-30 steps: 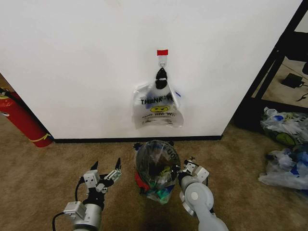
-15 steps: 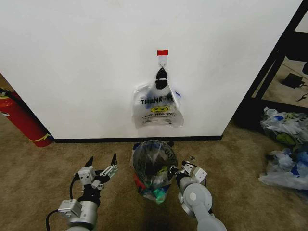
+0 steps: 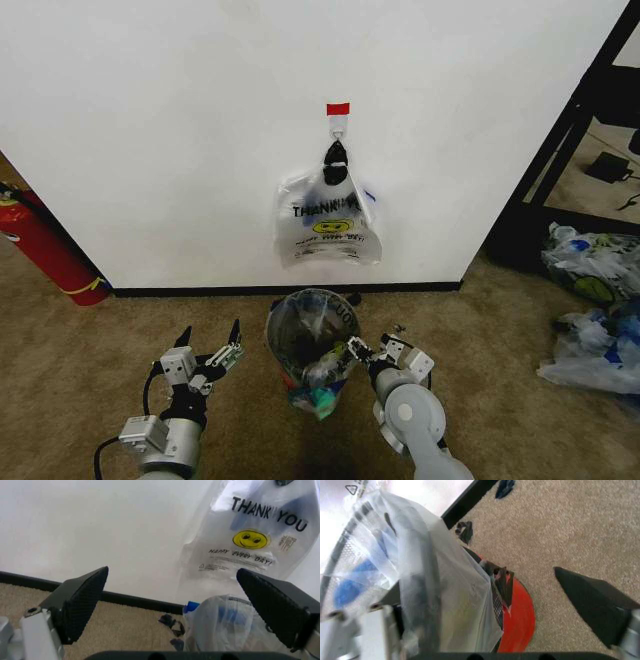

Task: Pick up the garbage bag from the wall and place it over the trash bin.

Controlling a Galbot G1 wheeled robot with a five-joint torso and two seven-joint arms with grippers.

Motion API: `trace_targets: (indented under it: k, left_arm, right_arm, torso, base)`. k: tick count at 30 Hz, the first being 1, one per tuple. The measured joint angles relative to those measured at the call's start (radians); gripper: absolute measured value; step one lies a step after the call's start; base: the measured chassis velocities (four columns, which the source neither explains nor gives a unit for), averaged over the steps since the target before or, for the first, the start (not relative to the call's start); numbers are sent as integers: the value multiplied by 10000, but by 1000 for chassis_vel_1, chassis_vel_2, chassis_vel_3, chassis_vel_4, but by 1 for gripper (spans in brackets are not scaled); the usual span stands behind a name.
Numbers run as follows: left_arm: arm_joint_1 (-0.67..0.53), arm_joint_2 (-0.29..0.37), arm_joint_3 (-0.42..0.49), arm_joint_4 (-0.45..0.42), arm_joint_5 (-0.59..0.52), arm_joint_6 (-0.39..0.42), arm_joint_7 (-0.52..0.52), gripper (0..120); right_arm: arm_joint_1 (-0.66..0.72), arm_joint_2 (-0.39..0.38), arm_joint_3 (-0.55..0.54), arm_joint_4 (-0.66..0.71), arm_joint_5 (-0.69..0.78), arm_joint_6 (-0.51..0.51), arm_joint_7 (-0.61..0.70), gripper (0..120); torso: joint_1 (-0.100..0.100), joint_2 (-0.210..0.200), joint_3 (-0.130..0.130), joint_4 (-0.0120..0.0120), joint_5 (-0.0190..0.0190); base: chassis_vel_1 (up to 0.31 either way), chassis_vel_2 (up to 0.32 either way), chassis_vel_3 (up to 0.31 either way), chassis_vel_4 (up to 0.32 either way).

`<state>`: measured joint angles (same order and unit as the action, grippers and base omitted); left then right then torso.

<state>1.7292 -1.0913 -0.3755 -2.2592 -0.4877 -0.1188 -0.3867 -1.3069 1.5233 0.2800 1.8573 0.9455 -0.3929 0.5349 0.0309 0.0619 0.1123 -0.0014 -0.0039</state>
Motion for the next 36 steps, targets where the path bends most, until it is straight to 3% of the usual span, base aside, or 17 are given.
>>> trace_targets:
  k: [3,12,18,20,22,26,30,36]
  left_arm:
    - [-2,-18,26,0,1,-1,0,100]
    - [-31,-59,52,-75,41,14,0,100]
    - [-81,-19,-52,-19,126,14,32,100]
    - [-111,-22,-126,104,230,-70,71,100]
    - [-119,-59,-323,392,615,-531,253,100]
    - [-19,-112,-566,641,856,-1176,513,100]
    - [235,-286,-1012,934,925,-2018,863,100]
    - [478,-546,-1328,1404,1676,-2853,1016,100]
  right_arm:
    - [-104,-66,-34,77,-249,182,-244,99]
    - [-356,-289,-122,141,-1239,1061,-1219,100]
    - [-626,-514,-279,378,-2794,2393,-2952,100]
    - [-793,-604,-360,651,-3842,3382,-3518,100]
    - [-1180,-835,-248,1066,-6034,4874,-3948,100]
    - [-1873,-1168,229,1463,-7384,5811,-3985,100]
    - [-3246,-1453,1367,1891,-8417,7097,-3865,100]
    - [-4945,-1200,2514,2501,-8845,8298,-3943,100]
  torso:
    - [0,-1,0,0,0]
    - [0,-2,0,0,0]
    - [0,-1,0,0,3]
    - [0,-2,-1,1,1]
    - [0,-2,-2,2,1]
    - [0,-1,-2,-1,0]
    - [0,-1,-2,-1,2]
    - [-1,-1,-3,0,1]
  base:
    - [0,0,0,0]
    - [0,0,0,0]
    - [0,0,0,0]
    - [0,0,0,0]
    - [0,0,0,0]
    - [0,0,0,0]
    - [0,0,0,0]
    - [0,0,0,0]
